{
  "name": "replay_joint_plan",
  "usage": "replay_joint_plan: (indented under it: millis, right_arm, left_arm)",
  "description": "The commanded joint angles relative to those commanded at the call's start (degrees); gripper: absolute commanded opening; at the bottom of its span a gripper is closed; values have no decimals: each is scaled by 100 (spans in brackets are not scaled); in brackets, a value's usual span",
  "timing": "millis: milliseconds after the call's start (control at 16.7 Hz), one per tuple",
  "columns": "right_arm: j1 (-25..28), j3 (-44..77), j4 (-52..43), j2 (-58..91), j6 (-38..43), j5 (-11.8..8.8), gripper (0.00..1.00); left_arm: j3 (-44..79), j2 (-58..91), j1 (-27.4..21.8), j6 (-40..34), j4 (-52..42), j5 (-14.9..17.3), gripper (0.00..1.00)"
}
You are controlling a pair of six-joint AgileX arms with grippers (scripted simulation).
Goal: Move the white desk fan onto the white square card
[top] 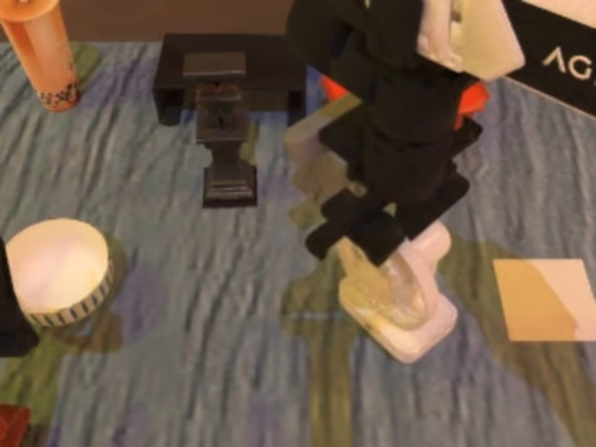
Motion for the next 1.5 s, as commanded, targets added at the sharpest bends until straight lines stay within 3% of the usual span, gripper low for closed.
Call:
replay_joint_plan:
  millis: [240,660,840,1080,1500]
  right_arm:
    - [-622,-364,22,-274,-1814,-4,0]
    - [-1999,-1297,220,-1057,-5875,-17,0]
    - [-2508,-1687,323,-1383,-7145,-24,0]
    - [-2908,-1991,411,-1647,-7988,-34,0]
    - [-2916,-2097,515,-1644,-8039,-33,0]
  left_arm:
    - [0,0,0,0,0,0,100]
    - [0,0,0,0,0,0,100]
    - [0,0,0,0,0,0,100]
    - [0,0,0,0,0,0,100]
    - [0,0,0,0,0,0,100]
